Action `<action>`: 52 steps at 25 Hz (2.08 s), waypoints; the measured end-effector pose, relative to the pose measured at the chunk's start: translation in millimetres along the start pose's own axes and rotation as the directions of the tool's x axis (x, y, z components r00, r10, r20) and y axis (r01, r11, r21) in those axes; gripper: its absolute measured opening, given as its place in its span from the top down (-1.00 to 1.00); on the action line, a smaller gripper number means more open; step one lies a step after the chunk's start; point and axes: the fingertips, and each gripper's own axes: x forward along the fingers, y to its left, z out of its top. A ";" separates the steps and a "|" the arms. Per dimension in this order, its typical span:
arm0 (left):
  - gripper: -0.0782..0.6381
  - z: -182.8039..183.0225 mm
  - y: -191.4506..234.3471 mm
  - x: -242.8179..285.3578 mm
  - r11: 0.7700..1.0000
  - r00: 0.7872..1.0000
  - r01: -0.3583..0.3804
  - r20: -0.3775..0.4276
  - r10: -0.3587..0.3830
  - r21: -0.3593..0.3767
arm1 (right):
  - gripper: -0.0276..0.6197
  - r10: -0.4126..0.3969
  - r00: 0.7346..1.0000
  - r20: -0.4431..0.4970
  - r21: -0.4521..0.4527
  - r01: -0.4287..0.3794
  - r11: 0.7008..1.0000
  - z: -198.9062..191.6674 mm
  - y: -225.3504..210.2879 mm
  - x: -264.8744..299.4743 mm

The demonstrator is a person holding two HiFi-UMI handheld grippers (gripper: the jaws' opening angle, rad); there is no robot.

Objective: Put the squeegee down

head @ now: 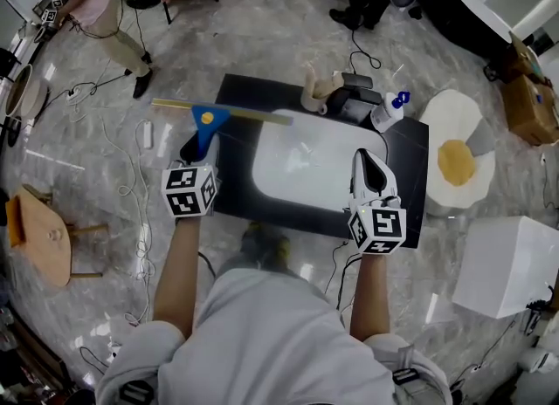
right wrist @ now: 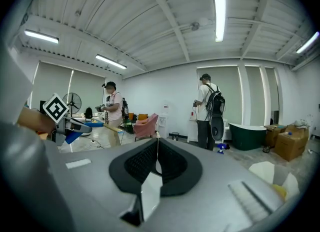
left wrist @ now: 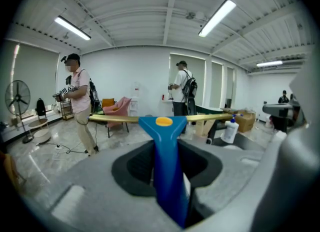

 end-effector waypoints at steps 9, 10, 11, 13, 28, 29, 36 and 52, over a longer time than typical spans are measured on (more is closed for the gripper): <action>0.43 -6.7 20.7 54.7 1.000 0.998 0.011 -0.055 -0.012 -0.027 | 0.90 -0.017 0.999 -0.030 0.004 0.017 1.000 -7.0 -3.1 23.8; 0.43 -7.6 22.1 60.5 0.999 0.998 0.013 -0.061 -0.015 -0.029 | 0.90 -0.022 0.999 -0.033 0.008 0.022 1.000 -8.0 -4.8 25.1; 0.43 -8.7 23.4 66.1 0.999 0.998 0.015 -0.068 -0.017 -0.033 | 0.90 -0.027 0.999 -0.037 0.015 0.027 1.000 -9.4 -6.4 26.2; 0.43 -11.1 25.0 78.4 0.999 0.996 0.021 -0.082 -0.023 -0.029 | 0.90 -0.034 0.998 -0.044 0.028 0.035 0.999 -12.6 -9.8 28.8; 0.43 -90.0 32.7 182.2 0.999 0.955 0.029 -0.293 -0.039 -0.040 | 0.90 -0.121 0.985 -0.124 0.040 0.127 0.991 -37.2 -35.7 47.4; 0.43 -93.2 33.2 188.0 0.999 0.953 0.029 -0.300 -0.040 -0.041 | 0.90 -0.126 0.983 -0.130 0.040 0.132 0.990 -39.0 -36.9 47.9; 0.42 -108.8 37.8 227.8 0.999 0.941 0.019 -0.337 -0.033 -0.043 | 0.90 -0.154 0.972 -0.175 0.017 0.160 0.987 -53.6 -46.0 56.9; 0.42 -142.3 30.8 258.5 0.997 0.903 0.027 -0.426 -0.054 -0.067 | 0.90 -0.189 0.959 -0.212 -0.016 0.189 0.982 -63.5 -57.8 72.6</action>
